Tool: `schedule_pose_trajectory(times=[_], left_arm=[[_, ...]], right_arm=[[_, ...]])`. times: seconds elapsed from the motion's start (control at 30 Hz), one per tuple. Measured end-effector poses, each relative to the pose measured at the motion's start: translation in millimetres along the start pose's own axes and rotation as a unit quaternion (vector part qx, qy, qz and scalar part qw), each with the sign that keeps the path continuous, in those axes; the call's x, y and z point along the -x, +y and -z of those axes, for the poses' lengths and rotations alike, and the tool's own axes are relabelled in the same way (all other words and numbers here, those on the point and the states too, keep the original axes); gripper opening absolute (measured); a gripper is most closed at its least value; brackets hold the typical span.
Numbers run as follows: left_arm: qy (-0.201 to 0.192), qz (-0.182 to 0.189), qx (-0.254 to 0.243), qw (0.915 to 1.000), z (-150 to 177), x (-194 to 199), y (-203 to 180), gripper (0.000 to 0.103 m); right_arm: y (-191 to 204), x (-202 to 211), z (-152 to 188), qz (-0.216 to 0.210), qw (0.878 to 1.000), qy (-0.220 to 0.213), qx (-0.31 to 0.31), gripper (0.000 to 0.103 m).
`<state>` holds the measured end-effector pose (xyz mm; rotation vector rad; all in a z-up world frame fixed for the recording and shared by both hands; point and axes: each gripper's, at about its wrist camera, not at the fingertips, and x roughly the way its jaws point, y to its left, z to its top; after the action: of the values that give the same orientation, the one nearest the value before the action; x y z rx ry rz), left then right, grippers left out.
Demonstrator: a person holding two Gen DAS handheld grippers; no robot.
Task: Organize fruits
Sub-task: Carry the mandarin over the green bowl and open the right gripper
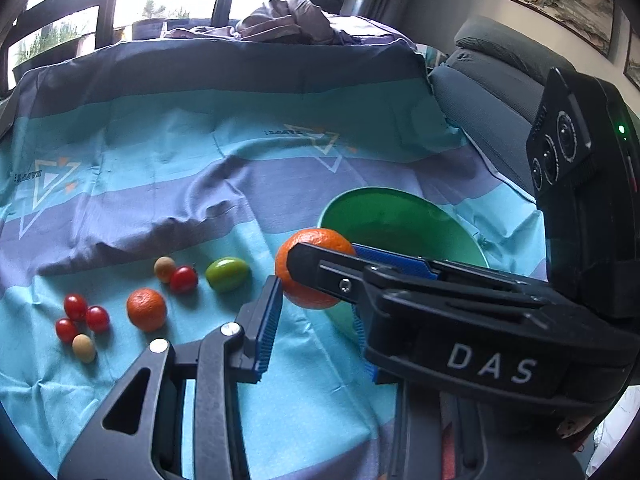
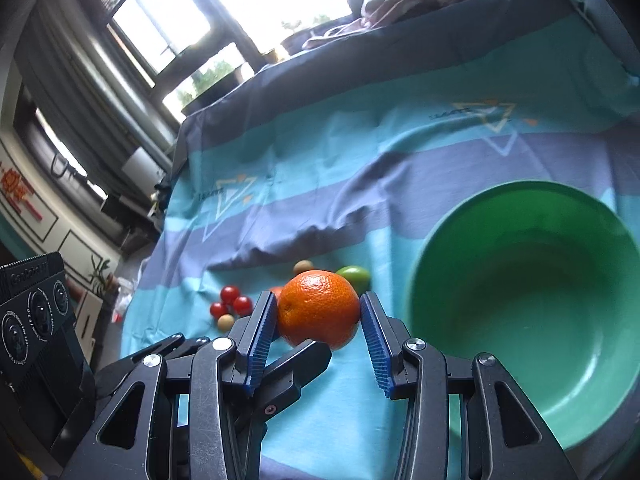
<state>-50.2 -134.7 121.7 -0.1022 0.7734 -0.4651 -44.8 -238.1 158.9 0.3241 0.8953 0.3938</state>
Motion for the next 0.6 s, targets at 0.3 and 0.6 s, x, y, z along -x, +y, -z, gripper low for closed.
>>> schedule_pose_trajectory(times=[0.3, 0.6], left_arm=[[0.02, 0.027, -0.045, 0.9985, -14.0, -38.4, -45.5, 0.034], [0.061, 0.049, -0.042, 0.9961, -15.7, -75.7, -56.7, 0.034]], right_arm=[[-50.8, 25.7, -4.0, 0.041, 0.998, -0.029, -0.04, 0.046], [-88.7, 19.0, -4.1, 0.072, 0.994, -0.012, -0.083, 0.046]])
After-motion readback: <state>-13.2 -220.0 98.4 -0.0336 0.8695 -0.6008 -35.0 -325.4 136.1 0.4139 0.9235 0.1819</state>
